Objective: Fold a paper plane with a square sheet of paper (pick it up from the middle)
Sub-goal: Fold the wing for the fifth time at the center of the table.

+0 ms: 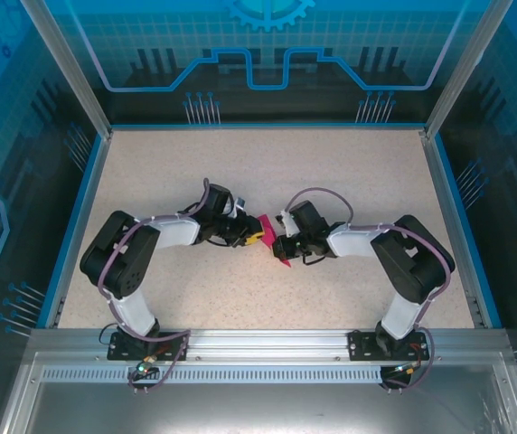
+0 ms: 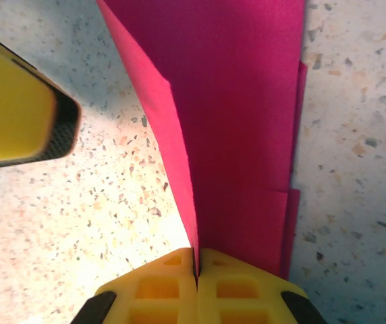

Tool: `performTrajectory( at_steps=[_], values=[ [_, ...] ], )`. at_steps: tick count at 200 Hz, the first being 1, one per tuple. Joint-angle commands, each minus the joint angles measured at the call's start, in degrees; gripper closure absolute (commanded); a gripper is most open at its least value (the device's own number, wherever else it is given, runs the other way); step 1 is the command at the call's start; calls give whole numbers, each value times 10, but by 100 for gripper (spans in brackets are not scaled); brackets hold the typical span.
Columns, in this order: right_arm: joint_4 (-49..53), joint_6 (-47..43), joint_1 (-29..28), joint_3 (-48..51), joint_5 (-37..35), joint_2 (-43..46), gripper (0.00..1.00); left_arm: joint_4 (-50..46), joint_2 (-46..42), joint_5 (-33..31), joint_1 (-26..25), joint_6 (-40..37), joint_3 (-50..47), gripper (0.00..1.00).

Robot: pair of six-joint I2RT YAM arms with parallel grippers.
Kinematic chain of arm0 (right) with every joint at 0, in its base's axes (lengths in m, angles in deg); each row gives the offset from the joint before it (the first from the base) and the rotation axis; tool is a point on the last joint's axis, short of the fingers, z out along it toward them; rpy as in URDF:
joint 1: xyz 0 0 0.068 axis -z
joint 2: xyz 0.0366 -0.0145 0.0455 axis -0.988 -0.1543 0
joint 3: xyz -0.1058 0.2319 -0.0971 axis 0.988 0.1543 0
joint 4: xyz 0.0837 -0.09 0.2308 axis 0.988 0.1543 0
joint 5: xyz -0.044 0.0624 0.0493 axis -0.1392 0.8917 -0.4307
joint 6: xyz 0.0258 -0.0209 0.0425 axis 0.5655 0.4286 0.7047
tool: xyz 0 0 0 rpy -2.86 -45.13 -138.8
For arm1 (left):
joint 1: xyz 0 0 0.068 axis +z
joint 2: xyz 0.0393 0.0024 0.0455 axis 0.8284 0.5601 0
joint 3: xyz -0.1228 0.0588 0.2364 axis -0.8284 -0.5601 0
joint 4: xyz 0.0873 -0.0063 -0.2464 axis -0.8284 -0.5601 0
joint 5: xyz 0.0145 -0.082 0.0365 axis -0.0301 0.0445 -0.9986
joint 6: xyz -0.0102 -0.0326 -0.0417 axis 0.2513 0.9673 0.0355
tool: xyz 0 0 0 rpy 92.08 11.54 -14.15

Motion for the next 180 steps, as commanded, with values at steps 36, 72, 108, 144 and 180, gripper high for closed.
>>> performTrajectory(
  at_steps=[36, 72, 108, 144, 180],
  values=[
    [-100, 100, 33, 14, 175, -10, 100, 46, -8, 15, 0, -15, -30, 76],
    [-101, 129, 43, 1, 210, -34, 100, 54, 1, 15, 0, -21, -30, 77],
    [-97, 135, 48, -8, 222, -63, 100, 68, 12, 14, 0, -23, -26, 79],
    [-101, 143, 53, -9, 227, -82, 100, 77, 34, 15, -1, -26, -22, 80],
    [-120, 158, 61, -9, 238, -95, 100, 89, 38, 15, 0, -32, -31, 80]
  ],
)
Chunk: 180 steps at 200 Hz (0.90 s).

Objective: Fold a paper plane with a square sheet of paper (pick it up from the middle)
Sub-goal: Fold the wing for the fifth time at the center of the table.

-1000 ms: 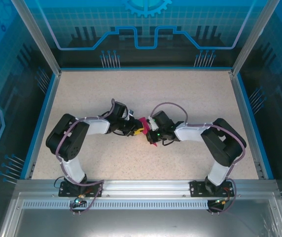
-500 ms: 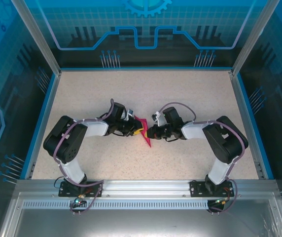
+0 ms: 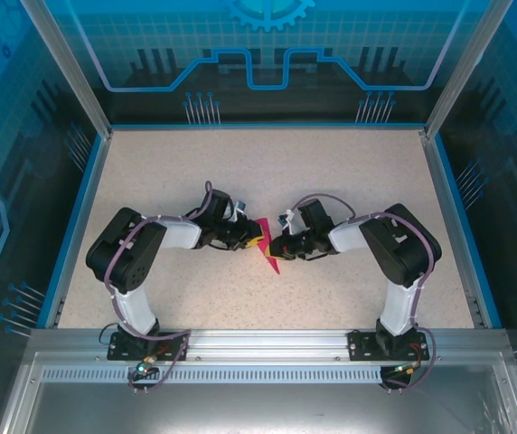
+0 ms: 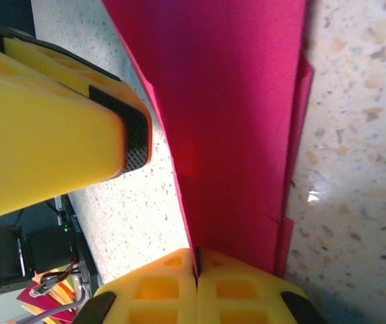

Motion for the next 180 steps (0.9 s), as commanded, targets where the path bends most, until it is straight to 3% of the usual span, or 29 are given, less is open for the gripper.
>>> performTrajectory(
  at_steps=[1, 105, 180],
  values=[
    [-20, 16, 13, -9, 22, -15, 100, 22, 5, 13, 0, -19, -4, 79],
    [17, 0, 14, -15, 16, -12, 98, 14, 37, 0, -1, -27, 0, 83],
    [133, -60, 4, -36, -42, 37, 79, -1, 48, -9, -1, -26, 10, 84]
  ],
)
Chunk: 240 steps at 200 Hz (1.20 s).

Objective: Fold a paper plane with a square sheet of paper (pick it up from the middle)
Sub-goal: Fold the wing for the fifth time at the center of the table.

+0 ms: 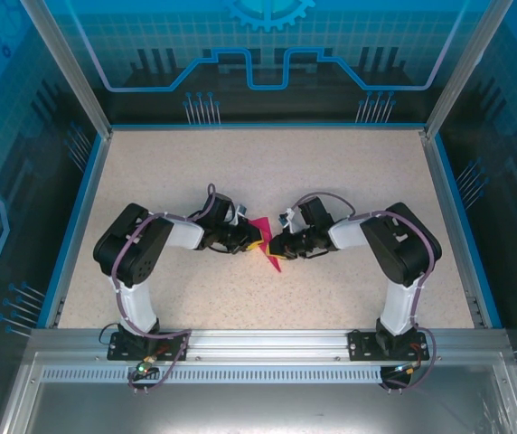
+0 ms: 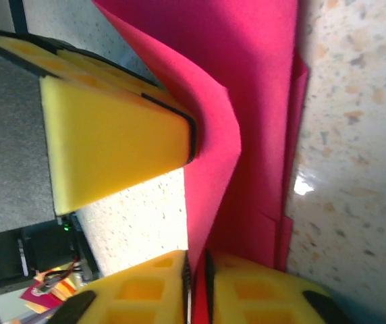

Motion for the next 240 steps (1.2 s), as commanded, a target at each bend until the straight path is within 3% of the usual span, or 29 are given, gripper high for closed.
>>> performTrajectory(
  at_steps=[1, 37, 67, 129, 240],
  values=[
    [78, -44, -1, -17, -39, 31, 79, -16, 15, -9, -1, -11, 13, 84],
    [175, -104, -47, -49, -158, 67, 68, -20, 20, -11, -1, -10, 17, 85],
    [210, -121, -85, -71, -246, 75, 66, -21, 22, -11, -1, -9, 18, 85],
    [239, -124, -132, -94, -343, 64, 67, -25, 23, -13, -1, -9, 18, 85],
    [258, -147, -183, -122, -453, 39, 69, -33, 25, -17, -1, -8, 21, 85]
  ],
)
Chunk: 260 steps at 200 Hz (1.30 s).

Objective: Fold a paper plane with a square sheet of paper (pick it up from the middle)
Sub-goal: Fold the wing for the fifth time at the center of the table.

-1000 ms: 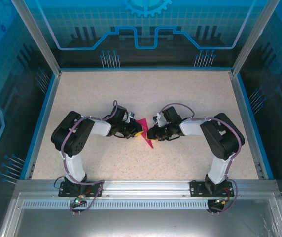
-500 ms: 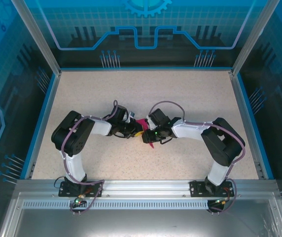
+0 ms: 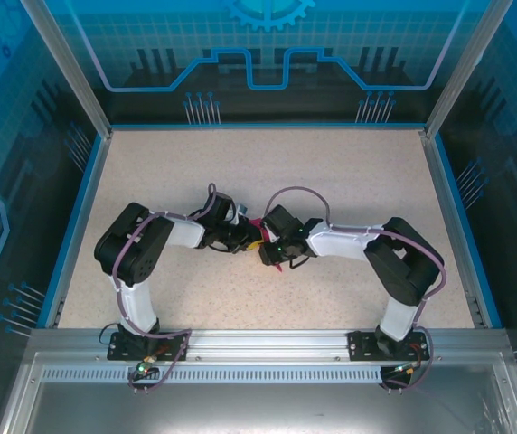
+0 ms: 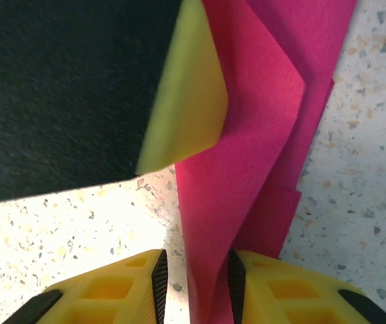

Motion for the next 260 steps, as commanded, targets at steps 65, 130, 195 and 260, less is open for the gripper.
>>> performTrajectory(
  at_steps=[65, 130, 195, 260],
  values=[
    [23, -11, -20, -24, -58, -35, 86, -23, 16, -17, -1, -9, 11, 85],
    [-37, 9, 18, 22, 38, -3, 98, -42, -30, -15, 0, -23, 18, 83],
    [-195, 83, 118, 124, 255, 14, 100, 7, -85, 1, -1, -22, -14, 76],
    [-316, 158, 167, 173, 341, 3, 100, 56, -52, 14, -9, -7, -28, 77]
  ],
)
